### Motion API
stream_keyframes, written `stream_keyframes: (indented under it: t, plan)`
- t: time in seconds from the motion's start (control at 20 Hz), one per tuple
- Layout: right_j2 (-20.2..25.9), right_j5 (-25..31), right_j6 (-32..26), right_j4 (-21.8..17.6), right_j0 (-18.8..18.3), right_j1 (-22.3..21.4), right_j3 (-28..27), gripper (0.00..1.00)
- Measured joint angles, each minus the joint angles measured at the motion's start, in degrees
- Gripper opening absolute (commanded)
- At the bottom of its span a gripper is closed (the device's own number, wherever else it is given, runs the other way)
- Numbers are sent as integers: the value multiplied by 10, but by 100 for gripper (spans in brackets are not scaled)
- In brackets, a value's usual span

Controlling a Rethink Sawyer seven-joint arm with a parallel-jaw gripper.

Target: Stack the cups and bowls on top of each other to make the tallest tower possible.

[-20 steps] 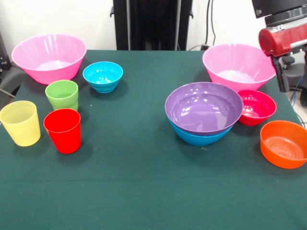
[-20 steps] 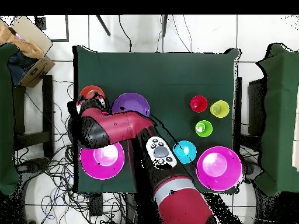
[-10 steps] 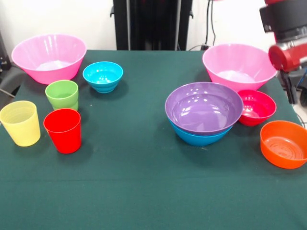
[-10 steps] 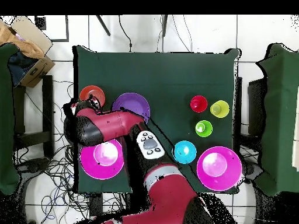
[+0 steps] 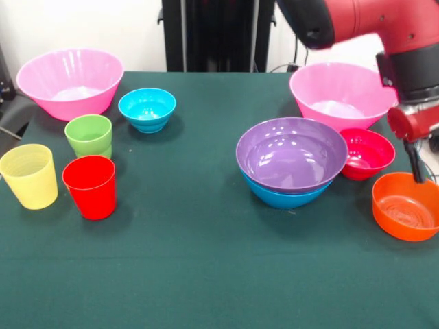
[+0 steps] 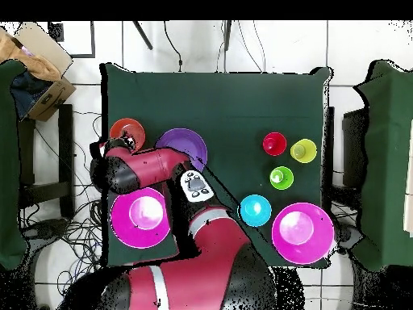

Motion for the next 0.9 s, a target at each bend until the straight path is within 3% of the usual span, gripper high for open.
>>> stream_keyframes:
  t: [0.35,0.9]
  plan:
    - [0,0,0,-30,-21,34,-22,100]
    - [-8,0,0,-49,-29,39,-43,100]
